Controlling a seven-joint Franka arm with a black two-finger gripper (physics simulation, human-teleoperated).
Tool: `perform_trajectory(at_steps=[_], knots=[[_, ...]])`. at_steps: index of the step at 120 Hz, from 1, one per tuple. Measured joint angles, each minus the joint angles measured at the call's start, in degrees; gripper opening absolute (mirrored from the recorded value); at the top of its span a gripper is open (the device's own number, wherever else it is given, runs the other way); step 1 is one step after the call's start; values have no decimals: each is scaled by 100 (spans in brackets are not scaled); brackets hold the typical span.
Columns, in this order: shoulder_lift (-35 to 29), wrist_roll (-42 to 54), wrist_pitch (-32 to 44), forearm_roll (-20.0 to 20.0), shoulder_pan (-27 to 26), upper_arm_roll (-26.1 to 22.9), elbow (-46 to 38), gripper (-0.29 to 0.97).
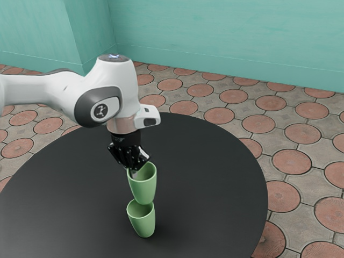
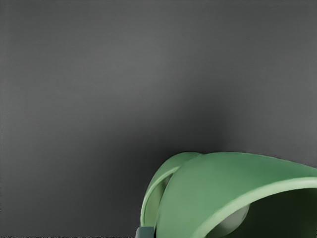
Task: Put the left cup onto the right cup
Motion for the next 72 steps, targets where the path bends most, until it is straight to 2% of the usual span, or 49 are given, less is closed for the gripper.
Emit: perform_trajectory(at_steps=[72], knots=[[-202, -16, 12, -15, 38, 9, -263, -11]])
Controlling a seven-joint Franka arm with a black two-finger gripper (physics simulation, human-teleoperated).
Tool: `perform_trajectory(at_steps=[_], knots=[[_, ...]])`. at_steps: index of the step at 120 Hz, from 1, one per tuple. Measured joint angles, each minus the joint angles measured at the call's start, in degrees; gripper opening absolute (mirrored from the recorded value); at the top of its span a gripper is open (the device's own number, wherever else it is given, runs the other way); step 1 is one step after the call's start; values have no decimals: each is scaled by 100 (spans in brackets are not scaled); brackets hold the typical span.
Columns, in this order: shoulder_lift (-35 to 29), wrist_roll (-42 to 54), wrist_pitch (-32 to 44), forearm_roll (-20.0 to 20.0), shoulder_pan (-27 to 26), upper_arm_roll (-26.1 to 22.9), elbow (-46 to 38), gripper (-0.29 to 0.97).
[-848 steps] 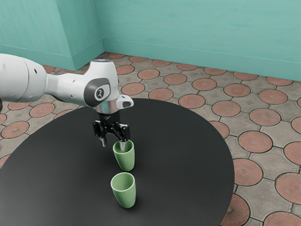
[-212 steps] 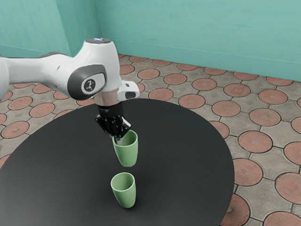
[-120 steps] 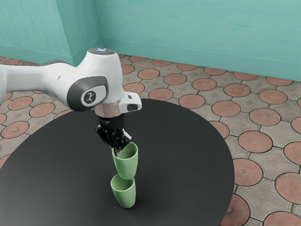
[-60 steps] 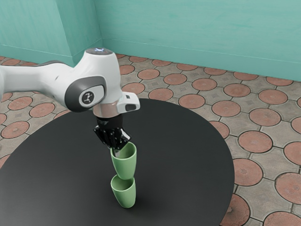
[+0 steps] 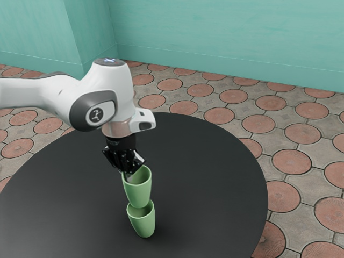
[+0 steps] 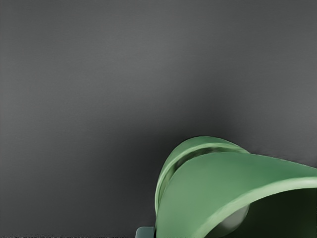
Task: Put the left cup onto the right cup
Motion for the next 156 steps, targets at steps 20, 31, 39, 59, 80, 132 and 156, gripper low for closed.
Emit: perform_trajectory(at_steps=[20, 31, 39, 59, 80, 132, 156], knots=[[-4, -14, 3, -8, 0, 0, -16, -11], [8, -23, 5, -9, 0, 0, -21, -11], [12, -29, 5, -10, 0, 0, -27, -11], [0, -47, 29, -15, 0, -8, -98, -11], [-4, -63, 52, -28, 0, -9, -135, -11], [-15, -91, 110, -41, 0, -23, -185, -11], [-3, -99, 136, -70, 2, -81, -184, -11]])
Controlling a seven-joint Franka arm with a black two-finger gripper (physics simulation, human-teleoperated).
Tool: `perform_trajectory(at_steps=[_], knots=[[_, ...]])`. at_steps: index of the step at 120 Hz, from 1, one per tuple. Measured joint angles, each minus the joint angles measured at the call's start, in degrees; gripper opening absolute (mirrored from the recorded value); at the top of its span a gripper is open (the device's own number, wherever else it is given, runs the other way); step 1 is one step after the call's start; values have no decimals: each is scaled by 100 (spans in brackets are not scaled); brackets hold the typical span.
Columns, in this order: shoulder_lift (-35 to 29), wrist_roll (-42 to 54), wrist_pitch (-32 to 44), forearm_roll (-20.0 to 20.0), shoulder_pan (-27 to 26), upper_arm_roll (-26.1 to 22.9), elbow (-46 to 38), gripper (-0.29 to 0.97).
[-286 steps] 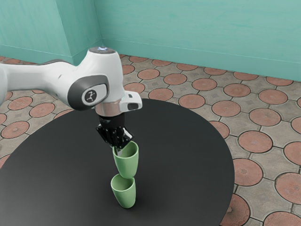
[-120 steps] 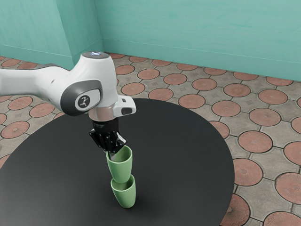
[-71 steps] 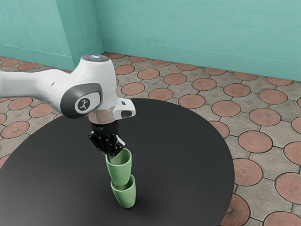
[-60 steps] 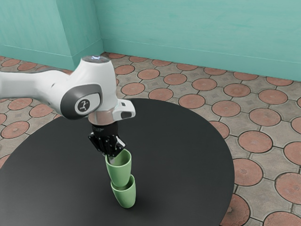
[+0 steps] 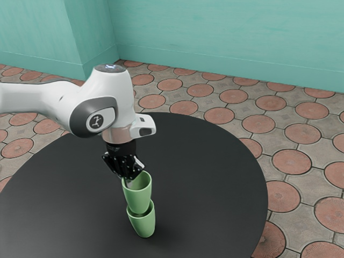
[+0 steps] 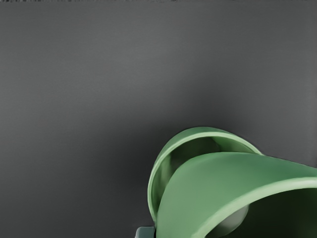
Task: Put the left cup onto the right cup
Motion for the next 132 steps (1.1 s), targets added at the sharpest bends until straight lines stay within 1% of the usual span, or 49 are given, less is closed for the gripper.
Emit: perform_trajectory(at_steps=[52, 132], knots=[[2, -10, 18, -66, -3, -58, -3, -11], [-10, -16, 84, -64, -2, -51, -91, -11]])
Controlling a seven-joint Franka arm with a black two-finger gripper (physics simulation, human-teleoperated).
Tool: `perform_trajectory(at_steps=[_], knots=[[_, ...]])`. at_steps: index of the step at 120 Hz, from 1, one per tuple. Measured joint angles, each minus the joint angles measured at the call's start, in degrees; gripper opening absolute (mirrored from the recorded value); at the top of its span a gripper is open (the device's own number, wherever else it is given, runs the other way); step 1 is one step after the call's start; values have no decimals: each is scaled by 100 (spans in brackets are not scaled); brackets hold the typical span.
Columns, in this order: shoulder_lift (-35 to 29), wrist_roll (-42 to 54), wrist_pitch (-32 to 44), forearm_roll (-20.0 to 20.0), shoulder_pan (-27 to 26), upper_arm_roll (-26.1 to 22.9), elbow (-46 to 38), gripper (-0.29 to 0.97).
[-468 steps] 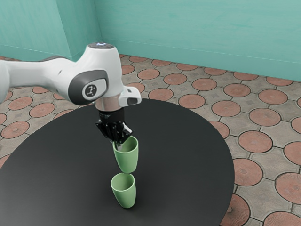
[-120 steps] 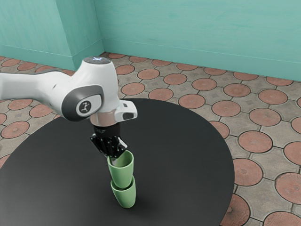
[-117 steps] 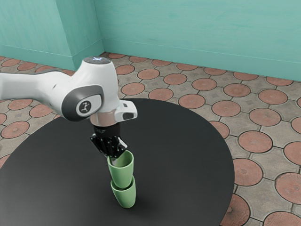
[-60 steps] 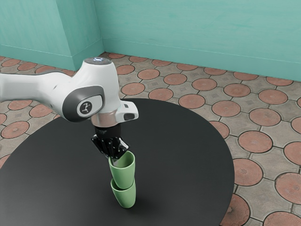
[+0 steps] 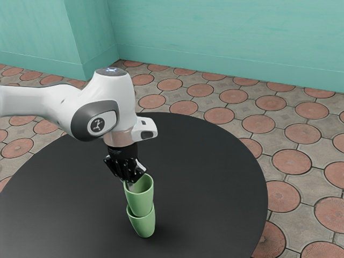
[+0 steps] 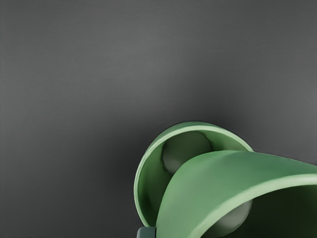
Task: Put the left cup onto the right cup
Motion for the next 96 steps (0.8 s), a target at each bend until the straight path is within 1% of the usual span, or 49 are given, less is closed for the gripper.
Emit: perform_trajectory(at_steps=[96], knots=[[52, -3, 162, 1, 18, 18, -173, -11]])
